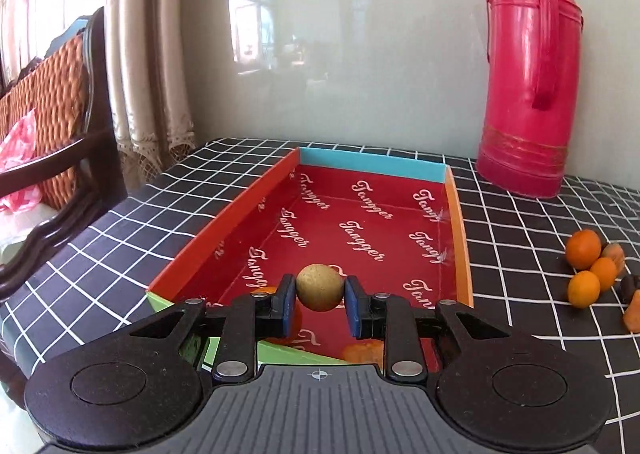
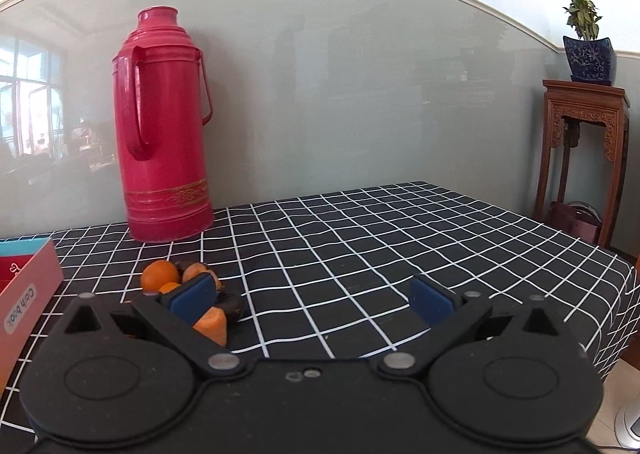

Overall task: Organize fruits
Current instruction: 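Lower the yellow-green fruit into the box and open the left tool, then grasp a second carrot chunk with the right tool and release it into the box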

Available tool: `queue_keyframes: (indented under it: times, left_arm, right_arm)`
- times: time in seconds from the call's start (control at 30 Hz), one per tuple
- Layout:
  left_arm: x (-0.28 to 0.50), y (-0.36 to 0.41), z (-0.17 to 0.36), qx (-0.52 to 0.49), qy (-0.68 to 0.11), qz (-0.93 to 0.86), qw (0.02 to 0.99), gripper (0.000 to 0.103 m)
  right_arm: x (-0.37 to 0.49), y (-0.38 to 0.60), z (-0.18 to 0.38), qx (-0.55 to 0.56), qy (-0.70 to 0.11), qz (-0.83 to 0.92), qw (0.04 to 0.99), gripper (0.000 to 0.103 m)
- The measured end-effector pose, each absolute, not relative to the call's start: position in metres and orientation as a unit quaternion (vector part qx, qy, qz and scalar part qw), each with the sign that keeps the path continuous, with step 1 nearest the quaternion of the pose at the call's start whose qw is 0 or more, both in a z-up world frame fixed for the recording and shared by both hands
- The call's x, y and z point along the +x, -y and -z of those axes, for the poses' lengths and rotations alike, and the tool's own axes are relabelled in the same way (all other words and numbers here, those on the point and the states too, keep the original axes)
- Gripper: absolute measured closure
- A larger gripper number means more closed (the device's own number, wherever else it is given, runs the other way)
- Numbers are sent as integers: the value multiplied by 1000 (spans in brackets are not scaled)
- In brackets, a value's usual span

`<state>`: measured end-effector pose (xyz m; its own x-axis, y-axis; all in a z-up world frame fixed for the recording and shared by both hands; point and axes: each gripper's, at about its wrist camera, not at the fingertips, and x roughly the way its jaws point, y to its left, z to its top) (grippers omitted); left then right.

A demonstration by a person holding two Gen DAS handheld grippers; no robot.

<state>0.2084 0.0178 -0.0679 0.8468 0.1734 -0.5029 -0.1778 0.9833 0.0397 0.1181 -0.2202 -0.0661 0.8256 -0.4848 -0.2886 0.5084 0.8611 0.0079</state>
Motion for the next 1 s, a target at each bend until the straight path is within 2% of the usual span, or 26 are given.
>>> queue_keyframes:
  times: [0.03, 0.07, 0.1, 0.13, 0.17, 0.53, 0.77, 0.9, 1.0]
  left_arm:
    - [207, -19, 67, -7, -260, -96, 961, 70]
    - [206, -23, 66, -14, -260, -101, 960, 50]
    - [202, -25, 65, -20, -253, -103, 962, 41]
    - [199, -28, 62, -24, -244, -112, 963, 27]
    - [195, -30, 60, -26, -233, -123, 964, 18]
    - [174, -74, 49, -56, -198, -179, 962, 5]
    - [167, -98, 49, -64, -195, -196, 959, 3]
    - [162, -108, 49, -64, -194, -205, 957, 3]
    - [161, -116, 49, -65, -196, -211, 955, 3]
  right_arm:
    - [119, 220, 66, 42, -140, 259, 955, 6]
    - [119, 219, 66, 43, -141, 257, 955, 6]
    - [120, 219, 67, 44, -143, 254, 956, 6]
    - [121, 219, 67, 46, -145, 252, 956, 6]
    - [122, 219, 68, 48, -147, 249, 956, 6]
    - [145, 215, 77, 70, -187, 187, 962, 7]
    - [172, 213, 88, 79, -227, 144, 960, 31]
    - [186, 208, 93, 71, -246, 137, 957, 53]
    - [194, 210, 97, 77, -262, 143, 951, 63]
